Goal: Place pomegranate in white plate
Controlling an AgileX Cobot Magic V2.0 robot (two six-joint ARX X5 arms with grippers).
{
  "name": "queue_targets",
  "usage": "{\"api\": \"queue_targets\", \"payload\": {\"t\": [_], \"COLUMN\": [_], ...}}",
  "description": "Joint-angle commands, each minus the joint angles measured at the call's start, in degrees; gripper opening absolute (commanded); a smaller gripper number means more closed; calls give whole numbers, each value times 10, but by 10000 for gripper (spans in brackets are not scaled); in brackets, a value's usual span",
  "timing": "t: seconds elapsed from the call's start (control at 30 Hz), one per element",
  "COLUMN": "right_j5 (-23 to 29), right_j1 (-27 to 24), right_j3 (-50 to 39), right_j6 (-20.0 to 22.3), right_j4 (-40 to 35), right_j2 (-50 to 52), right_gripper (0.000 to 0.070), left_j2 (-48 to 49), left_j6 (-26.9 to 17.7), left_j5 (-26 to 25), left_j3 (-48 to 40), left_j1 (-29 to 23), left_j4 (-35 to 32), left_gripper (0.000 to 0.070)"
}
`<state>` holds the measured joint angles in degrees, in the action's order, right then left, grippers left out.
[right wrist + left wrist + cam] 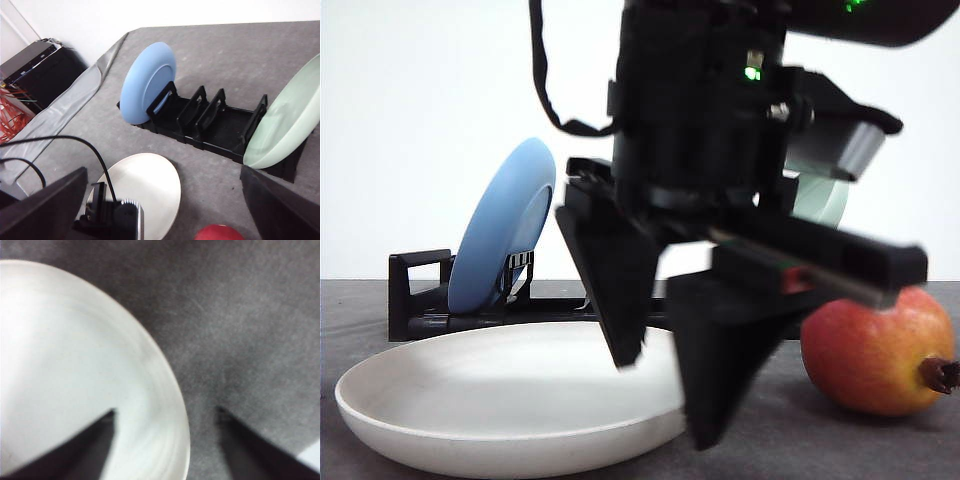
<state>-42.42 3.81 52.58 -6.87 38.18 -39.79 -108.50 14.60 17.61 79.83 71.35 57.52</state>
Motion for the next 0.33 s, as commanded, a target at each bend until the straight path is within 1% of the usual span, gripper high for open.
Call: {"api": "queue_targets", "payload": {"t": [0.0,0.17,0.3], "right_j5": [-2,0,5], "right_j1": [5,15,28], "right_j3": [8,8,8], "right_j6": [1,0,1], "right_j4": [-4,0,37], "right_j2": [-2,-7,-30], "right_gripper": [621,621,622], "left_j2": [15,78,149], "left_j6": [26,41,48], "left_j5": [-2,-1,0], "left_j3": [7,7,7], "left_j1": [9,9,9], "left_j4": [1,13,15], "left_gripper": [573,574,573]}}
